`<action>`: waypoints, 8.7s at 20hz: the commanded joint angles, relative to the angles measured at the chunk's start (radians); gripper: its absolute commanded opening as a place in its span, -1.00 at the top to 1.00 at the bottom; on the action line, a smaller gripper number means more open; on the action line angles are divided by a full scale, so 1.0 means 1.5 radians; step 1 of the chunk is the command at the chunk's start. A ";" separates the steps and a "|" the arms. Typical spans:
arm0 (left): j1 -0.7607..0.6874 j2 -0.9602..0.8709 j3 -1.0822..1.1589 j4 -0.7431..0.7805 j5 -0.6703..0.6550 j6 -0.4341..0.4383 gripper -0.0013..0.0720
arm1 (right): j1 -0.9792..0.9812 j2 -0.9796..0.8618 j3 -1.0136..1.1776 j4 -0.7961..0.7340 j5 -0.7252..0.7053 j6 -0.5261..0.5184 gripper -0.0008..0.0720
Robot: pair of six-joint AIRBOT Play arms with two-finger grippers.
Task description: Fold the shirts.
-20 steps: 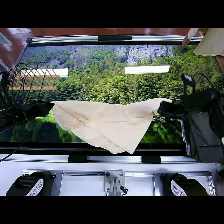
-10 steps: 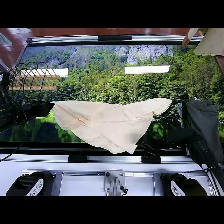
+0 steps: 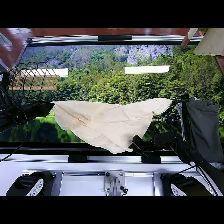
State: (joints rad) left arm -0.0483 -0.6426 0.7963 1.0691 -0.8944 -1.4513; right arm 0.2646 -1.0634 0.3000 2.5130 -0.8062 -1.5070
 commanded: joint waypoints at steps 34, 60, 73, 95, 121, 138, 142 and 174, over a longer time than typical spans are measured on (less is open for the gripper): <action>0.000 -0.084 0.501 0.290 -0.230 0.057 0.88 | 0.017 0.091 0.915 -0.902 -0.508 0.112 0.80; 0.184 -0.370 0.247 0.135 -0.478 -0.061 -0.61 | -0.245 -0.183 0.773 -0.607 -0.468 -0.032 -0.41; 0.296 -0.228 -0.203 -0.085 -0.250 0.112 -0.66 | -0.437 -0.094 0.543 -0.375 -0.454 -0.151 -0.41; 0.158 -0.263 -0.202 -0.085 -0.144 0.082 0.88 | -0.437 -0.169 0.375 -0.363 -0.360 -0.173 -0.64; 0.169 -0.121 0.587 -0.081 -0.146 0.173 0.89 | -0.274 0.083 0.802 -0.266 -0.222 -0.256 0.81; 0.169 0.033 0.803 0.031 -0.360 0.077 0.88 | -0.274 0.385 0.955 -0.501 -0.394 -0.129 0.81; 0.169 0.023 0.628 0.033 -0.505 0.082 0.88 | -0.274 0.291 0.855 -0.550 -0.630 -0.111 0.81; 0.083 -0.539 0.283 -0.107 0.021 0.187 0.88 | -0.190 -0.255 0.572 -0.375 0.101 -0.270 0.81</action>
State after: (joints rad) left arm 0.0177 -1.4929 1.2198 0.9077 -0.6525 -1.1919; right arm 0.0082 -1.4986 1.1576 2.0163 -0.4873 -1.9118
